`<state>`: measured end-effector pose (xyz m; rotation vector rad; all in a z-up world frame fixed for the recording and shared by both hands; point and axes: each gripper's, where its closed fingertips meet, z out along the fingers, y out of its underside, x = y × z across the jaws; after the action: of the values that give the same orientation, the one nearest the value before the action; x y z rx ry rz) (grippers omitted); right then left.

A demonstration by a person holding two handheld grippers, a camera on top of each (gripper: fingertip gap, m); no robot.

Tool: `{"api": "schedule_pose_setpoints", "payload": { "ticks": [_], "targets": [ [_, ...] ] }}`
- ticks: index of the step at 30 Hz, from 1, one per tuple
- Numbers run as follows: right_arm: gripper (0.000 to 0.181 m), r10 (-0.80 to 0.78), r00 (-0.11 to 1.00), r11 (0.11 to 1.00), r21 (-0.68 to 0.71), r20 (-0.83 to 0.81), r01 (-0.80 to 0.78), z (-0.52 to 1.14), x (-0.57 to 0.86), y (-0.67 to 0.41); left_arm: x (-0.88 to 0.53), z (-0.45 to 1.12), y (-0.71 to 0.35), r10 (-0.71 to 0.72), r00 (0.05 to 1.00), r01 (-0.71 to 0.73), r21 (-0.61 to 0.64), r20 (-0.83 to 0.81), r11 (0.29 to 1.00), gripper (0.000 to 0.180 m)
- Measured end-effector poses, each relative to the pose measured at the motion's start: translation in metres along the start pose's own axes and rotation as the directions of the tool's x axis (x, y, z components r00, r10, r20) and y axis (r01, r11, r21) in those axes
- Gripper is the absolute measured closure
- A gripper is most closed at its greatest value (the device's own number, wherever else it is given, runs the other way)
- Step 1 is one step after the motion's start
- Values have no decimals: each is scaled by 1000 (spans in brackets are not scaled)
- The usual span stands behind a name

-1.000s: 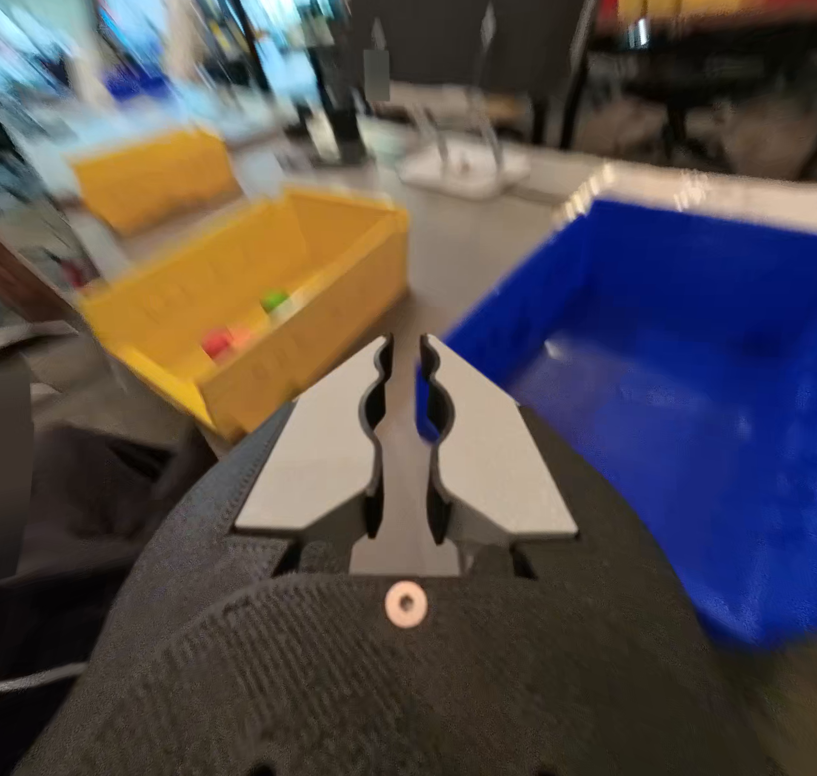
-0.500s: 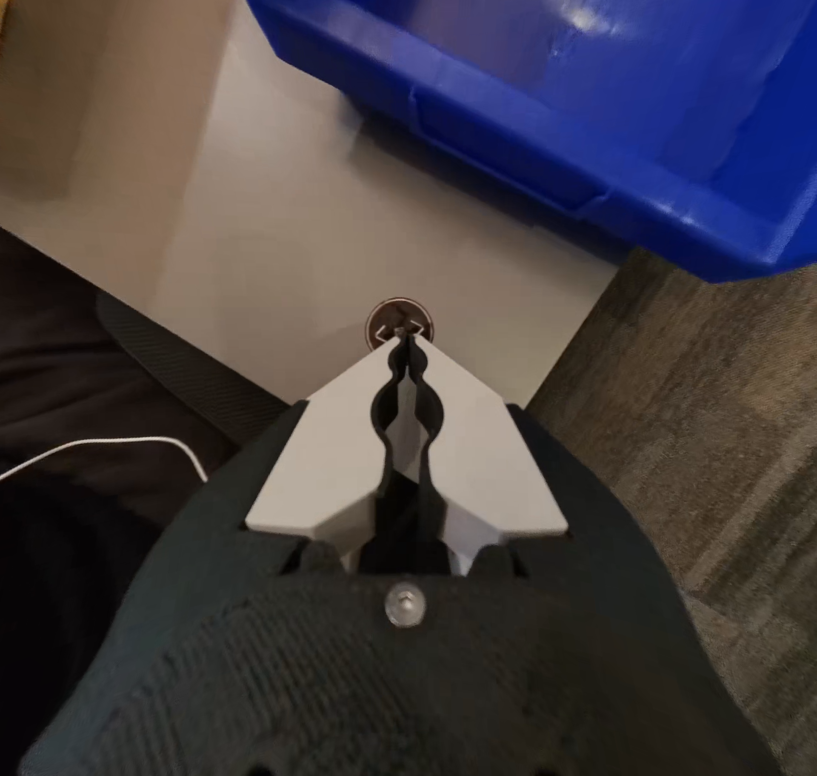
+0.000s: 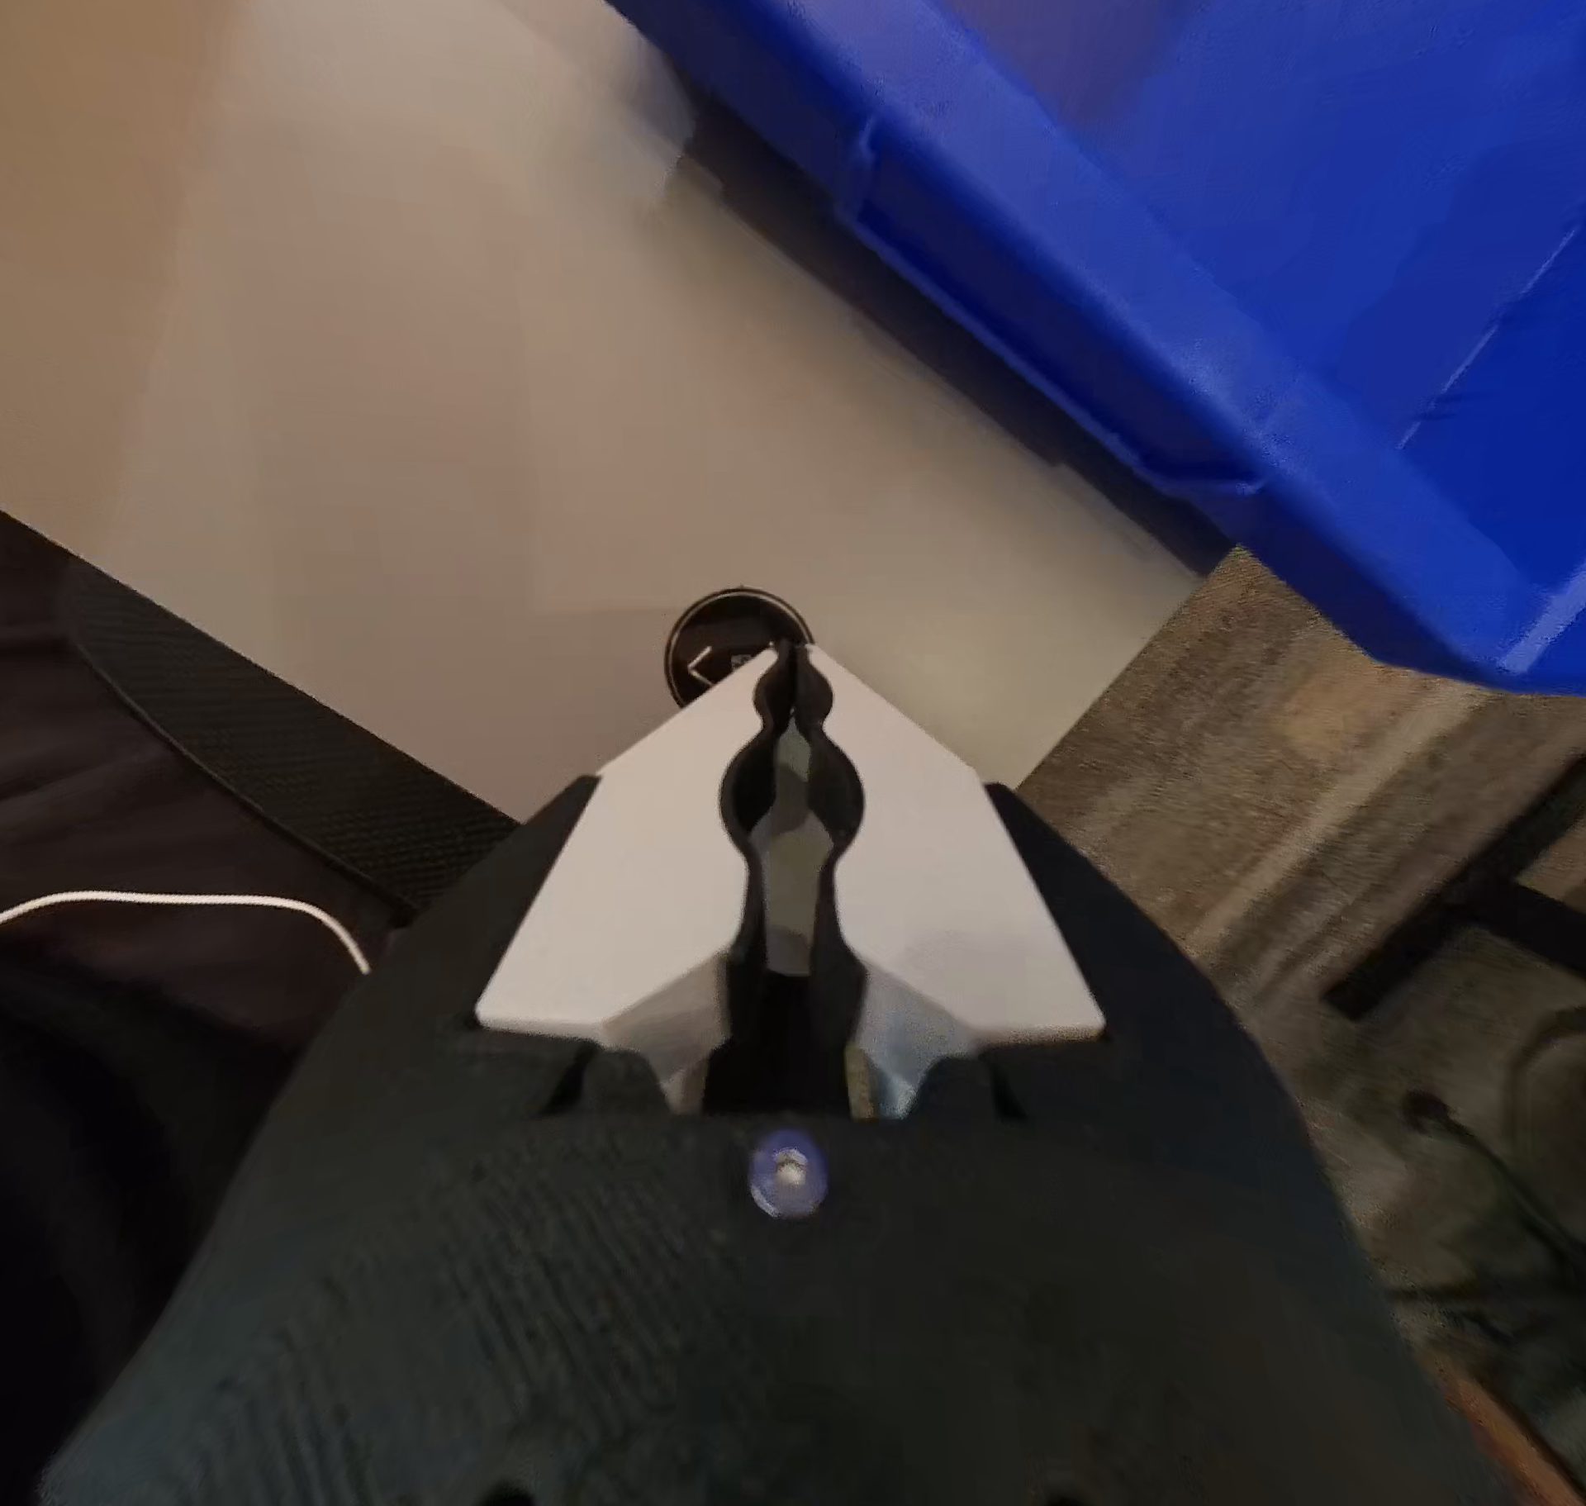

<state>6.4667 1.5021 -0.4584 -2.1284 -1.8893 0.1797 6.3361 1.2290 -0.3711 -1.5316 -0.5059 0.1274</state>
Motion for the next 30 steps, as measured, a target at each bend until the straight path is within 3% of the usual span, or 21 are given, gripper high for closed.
{"api": "schedule_pose_setpoints", "payload": {
  "ticks": [30],
  "targets": [
    [181, -97, 992, 995, -7, 78, 98, 23, -2, 7, 25, -24, 13, 22, 994, -19, -26, 108, 999, 113]
  ]
}}
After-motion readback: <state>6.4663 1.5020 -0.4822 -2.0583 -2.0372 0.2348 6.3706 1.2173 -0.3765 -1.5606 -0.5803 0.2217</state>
